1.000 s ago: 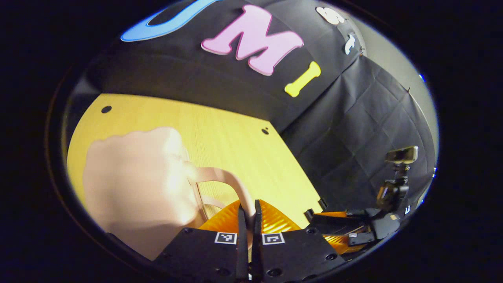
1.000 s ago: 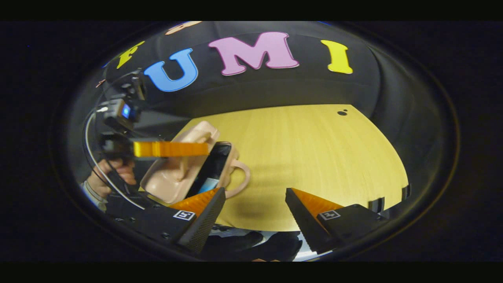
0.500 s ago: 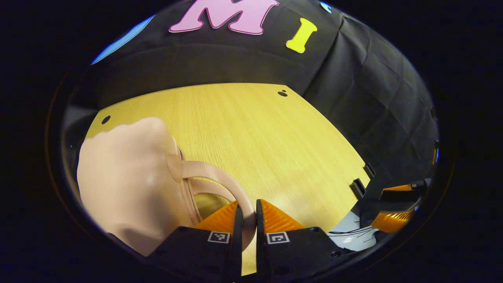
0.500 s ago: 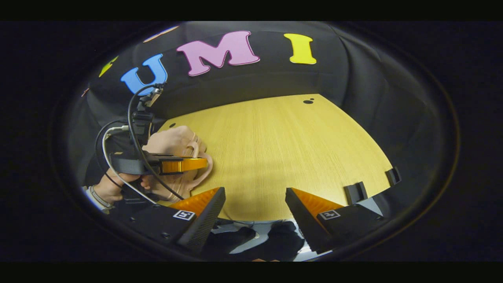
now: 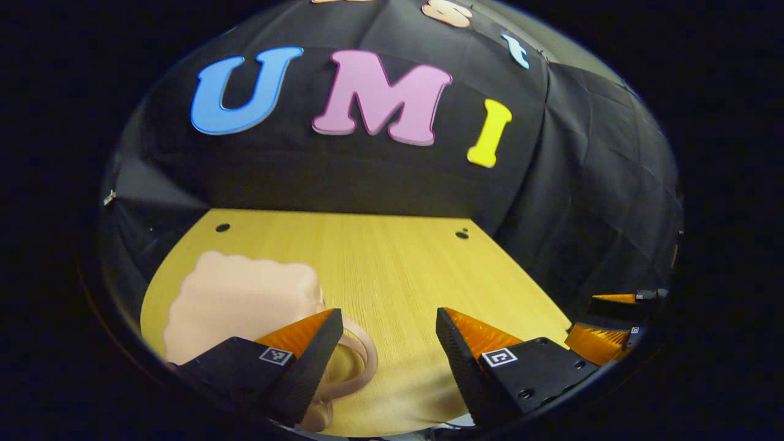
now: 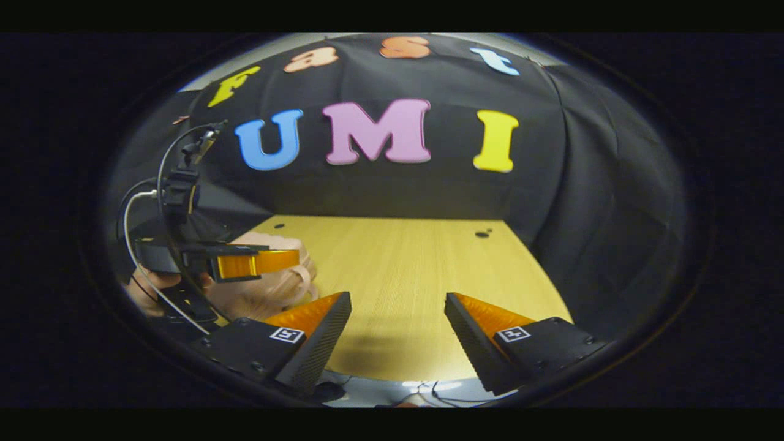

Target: First open the suitcase, pack the skin care products into it, and then close the suitcase.

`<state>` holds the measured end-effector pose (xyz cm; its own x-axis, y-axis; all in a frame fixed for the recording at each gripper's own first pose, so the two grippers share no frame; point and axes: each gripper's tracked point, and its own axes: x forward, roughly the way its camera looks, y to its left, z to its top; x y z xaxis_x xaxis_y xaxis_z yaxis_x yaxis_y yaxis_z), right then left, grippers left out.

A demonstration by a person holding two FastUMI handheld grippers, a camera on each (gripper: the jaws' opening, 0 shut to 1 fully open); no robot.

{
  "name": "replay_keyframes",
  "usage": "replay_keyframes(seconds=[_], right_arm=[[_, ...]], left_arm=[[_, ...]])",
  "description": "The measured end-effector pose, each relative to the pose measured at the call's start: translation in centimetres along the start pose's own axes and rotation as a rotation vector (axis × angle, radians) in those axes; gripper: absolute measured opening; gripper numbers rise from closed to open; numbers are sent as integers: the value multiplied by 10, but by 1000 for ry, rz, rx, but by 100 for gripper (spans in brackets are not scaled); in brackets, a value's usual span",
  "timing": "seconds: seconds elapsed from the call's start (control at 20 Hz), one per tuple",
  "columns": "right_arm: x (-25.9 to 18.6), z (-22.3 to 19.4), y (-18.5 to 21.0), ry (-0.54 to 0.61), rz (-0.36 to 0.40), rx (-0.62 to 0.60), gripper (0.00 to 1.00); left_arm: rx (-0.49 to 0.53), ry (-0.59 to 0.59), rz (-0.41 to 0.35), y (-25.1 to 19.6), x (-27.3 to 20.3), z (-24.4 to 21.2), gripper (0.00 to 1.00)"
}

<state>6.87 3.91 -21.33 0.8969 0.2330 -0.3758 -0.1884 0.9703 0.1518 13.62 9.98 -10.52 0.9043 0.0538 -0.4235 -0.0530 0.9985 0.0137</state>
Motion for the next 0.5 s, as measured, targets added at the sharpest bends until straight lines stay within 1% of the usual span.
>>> replay_keyframes(seconds=[0.15,0.3,0.35,0.45,0.5], right_arm=[[-17,56,-7,-164,39,-74,98],[-35,107,-4,-313,80,-138,97],[-42,118,0,-344,104,-153,98],[-60,125,13,-363,177,-151,97],[-66,128,19,-371,217,-139,96]], left_arm=[[65,-182,108,-7,-52,61,96],[145,-334,210,-24,-108,107,95],[157,-373,242,-30,-125,117,95],[152,-405,274,-47,-153,122,95],[138,-412,276,-54,-163,123,95]])
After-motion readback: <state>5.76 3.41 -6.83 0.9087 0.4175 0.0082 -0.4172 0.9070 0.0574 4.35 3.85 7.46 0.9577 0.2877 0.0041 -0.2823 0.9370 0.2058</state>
